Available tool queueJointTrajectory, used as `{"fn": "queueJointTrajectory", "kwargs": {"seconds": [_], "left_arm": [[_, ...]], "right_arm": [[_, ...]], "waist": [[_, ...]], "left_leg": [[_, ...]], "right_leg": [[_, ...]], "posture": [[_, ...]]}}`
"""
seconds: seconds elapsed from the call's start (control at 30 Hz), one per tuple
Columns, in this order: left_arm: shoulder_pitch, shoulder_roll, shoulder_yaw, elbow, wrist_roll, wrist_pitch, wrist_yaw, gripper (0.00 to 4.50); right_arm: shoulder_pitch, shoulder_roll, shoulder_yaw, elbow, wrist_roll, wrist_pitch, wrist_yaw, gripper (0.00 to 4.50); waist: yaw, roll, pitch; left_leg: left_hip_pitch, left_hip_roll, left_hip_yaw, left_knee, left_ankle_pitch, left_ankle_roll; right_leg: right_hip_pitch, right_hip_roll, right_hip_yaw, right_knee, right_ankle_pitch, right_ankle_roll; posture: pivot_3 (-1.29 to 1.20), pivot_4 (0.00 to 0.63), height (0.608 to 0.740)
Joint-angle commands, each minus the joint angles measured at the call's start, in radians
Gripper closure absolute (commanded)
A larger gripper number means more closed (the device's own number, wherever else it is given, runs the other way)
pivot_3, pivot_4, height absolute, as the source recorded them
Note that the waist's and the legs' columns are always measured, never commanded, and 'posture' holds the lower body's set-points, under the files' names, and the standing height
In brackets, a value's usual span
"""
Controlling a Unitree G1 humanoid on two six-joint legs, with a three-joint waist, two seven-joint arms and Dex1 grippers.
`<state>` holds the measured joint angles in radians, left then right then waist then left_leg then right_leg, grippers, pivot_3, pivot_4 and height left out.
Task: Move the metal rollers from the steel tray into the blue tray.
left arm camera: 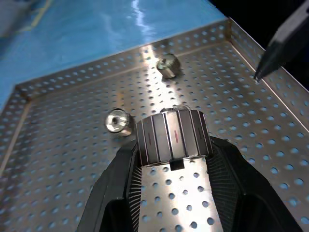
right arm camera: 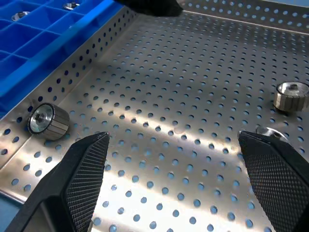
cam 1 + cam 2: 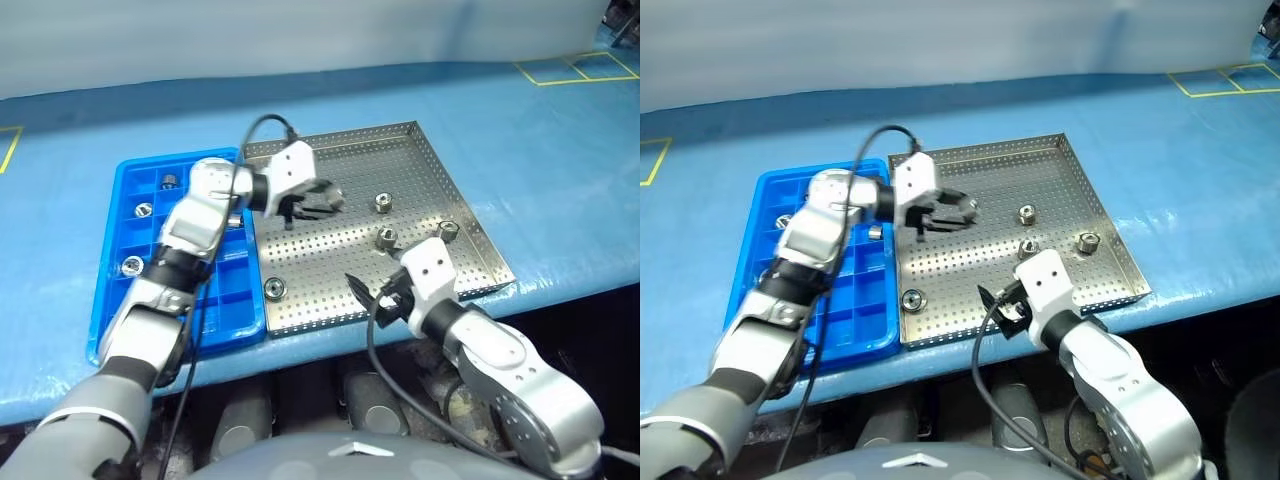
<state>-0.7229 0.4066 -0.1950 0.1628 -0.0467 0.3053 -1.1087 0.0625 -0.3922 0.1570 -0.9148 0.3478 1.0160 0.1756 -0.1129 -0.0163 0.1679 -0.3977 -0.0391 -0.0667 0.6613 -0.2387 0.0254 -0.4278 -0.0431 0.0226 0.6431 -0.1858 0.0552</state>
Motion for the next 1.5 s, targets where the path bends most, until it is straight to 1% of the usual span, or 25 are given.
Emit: {"fn": "queueJointTrajectory", "kwargs": {"seconds": [0.03,0.13,0.23,0.3,0.43,0.57,0.6,0.73,0.9,1.0,1.1,1.27,1.33,1.43,1.5], "left_arm": [[0.082,0.053,0.099,-0.201,-0.023,0.116,0.110,2.80],[0.247,0.133,0.235,-0.408,-0.011,0.249,0.224,2.80],[0.400,0.190,0.328,-0.574,-0.014,0.331,0.281,2.80],[0.485,0.210,0.366,-0.643,-0.010,0.354,0.321,2.80],[0.658,0.200,0.447,-0.737,-0.008,0.380,0.397,2.80],[0.790,0.184,0.464,-0.788,-0.024,0.399,0.437,2.80],[0.802,0.184,0.464,-0.794,-0.031,0.408,0.442,2.80],[0.836,0.198,0.426,-0.784,-0.022,0.433,0.465,2.80],[0.818,0.194,0.393,-0.736,-0.032,0.434,0.480,2.80],[0.811,0.228,0.354,-0.710,-0.026,0.455,0.470,2.80],[0.800,0.263,0.327,-0.692,-0.013,0.515,0.487,2.80],[0.775,0.286,0.312,-0.691,-0.048,0.563,0.476,2.80],[0.765,0.290,0.307,-0.690,-0.060,0.572,0.473,2.07],[0.746,0.288,0.305,-0.691,-0.081,0.574,0.471,1.21],[0.733,0.278,0.313,-0.695,-0.095,0.566,0.477,0.52]], "right_arm": [[-0.079,0.024,0.040,0.043,0.000,-0.017,0.014,0.00],[-0.188,0.057,0.096,0.132,-0.004,-0.048,0.049,0.00],[-0.259,0.061,0.156,0.193,-0.009,-0.080,0.102,0.00],[-0.286,0.065,0.191,0.230,-0.022,-0.117,0.126,0.00],[-0.308,0.097,0.233,0.308,-0.030,-0.182,0.167,0.00],[-0.320,0.106,0.267,0.345,-0.039,-0.209,0.202,0.00],[-0.322,0.107,0.268,0.349,-0.039,-0.213,0.207,0.00],[-0.322,0.114,0.268,0.356,-0.045,-0.214,0.219,0.00],[-0.314,0.116,0.264,0.347,-0.054,-0.207,0.218,0.00],[-0.302,0.116,0.254,0.333,-0.057,-0.201,0.207,0.00],[-0.292,0.116,0.248,0.321,-0.059,-0.197,0.197,0.00],[-0.275,0.114,0.239,0.307,-0.063,-0.193,0.184,0.00],[-0.272,0.113,0.237,0.305,-0.065,-0.193,0.180,0.00],[-0.269,0.110,0.232,0.300,-0.067,-0.193,0.177,0.00],[-0.266,0.104,0.225,0.294,-0.066,-0.192,0.176,0.00]], "waist": [[0.019,0.000,0.000],[0.040,0.000,0.000],[0.067,-0.001,0.001],[0.094,-0.001,0.001],[0.130,-0.001,0.001],[0.152,-0.001,0.001],[0.157,-0.001,0.001],[0.161,-0.001,0.001],[0.158,-0.001,0.001],[0.155,-0.001,0.001],[0.152,-0.001,0.001],[0.145,-0.001,0.000],[0.143,-0.001,0.000],[0.144,0.000,0.000],[0.143,0.000,0.000]], "left_leg": [[0.000,0.000,0.000,0.000,0.000,0.000],[0.000,-0.001,0.000,0.000,0.000,0.000],[0.000,-0.001,-0.001,-0.001,0.000,-0.001],[0.000,-0.001,-0.001,-0.001,0.000,-0.001],[-0.001,-0.002,-0.005,-0.001,-0.001,-0.001],[0.000,-0.002,-0.006,-0.001,0.000,-0.002],[0.000,-0.002,-0.006,-0.001,0.000,-0.003],[0.001,-0.002,-0.010,-0.001,0.001,-0.005],[0.001,-0.002,-0.011,-0.002,0.002,-0.006],[0.001,-0.002,-0.010,-0.004,0.002,-0.006],[0.001,-0.002,-0.010,-0.006,0.002,-0.007],[0.001,-0.001,-0.011,-0.008,0.004,-0.009],[0.002,-0.001,-0.011,-0.008,0.004,-0.010],[0.002,-0.001,-0.011,-0.008,0.004,-0.010],[0.002,-0.001,-0.012,-0.008,0.005,-0.010]], "right_leg": [[0.000,0.000,0.000,0.000,0.000,0.000],[0.000,-0.001,0.000,0.000,0.000,0.000],[0.000,-0.001,-0.001,-0.001,0.000,-0.001],[0.000,-0.001,-0.001,-0.001,0.000,-0.002],[0.000,-0.002,-0.004,-0.003,-0.001,-0.002],[0.001,-0.002,-0.005,-0.003,-0.002,-0.005],[0.000,-0.002,-0.005,-0.003,-0.004,-0.007],[0.000,-0.002,-0.009,-0.002,-0.005,-0.009],[0.001,-0.002,-0.009,-0.001,-0.006,-0.010],[0.001,-0.002,-0.009,-0.001,-0.006,-0.011],[0.001,-0.002,-0.009,-0.001,-0.007,-0.012],[0.000,-0.002,-0.010,0.000,-0.007,-0.013],[0.001,-0.001,-0.010,0.000,-0.007,-0.013],[0.001,-0.002,-0.010,0.000,-0.007,-0.013],[0.001,-0.001,-0.010,0.000,-0.007,-0.013]], "posture": [[-0.02,0.150,0.740],[0.05,0.150,0.740],[0.08,0.150,0.740],[0.10,0.150,0.740],[0.16,0.150,0.740],[0.18,0.150,0.740],[0.18,0.150,0.740],[0.18,0.150,0.740],[0.15,0.150,0.740],[0.13,0.150,0.740],[0.13,0.150,0.740],[0.10,0.150,0.740],[0.09,0.150,0.740],[0.09,0.150,0.740],[0.09,0.150,0.740]]}}
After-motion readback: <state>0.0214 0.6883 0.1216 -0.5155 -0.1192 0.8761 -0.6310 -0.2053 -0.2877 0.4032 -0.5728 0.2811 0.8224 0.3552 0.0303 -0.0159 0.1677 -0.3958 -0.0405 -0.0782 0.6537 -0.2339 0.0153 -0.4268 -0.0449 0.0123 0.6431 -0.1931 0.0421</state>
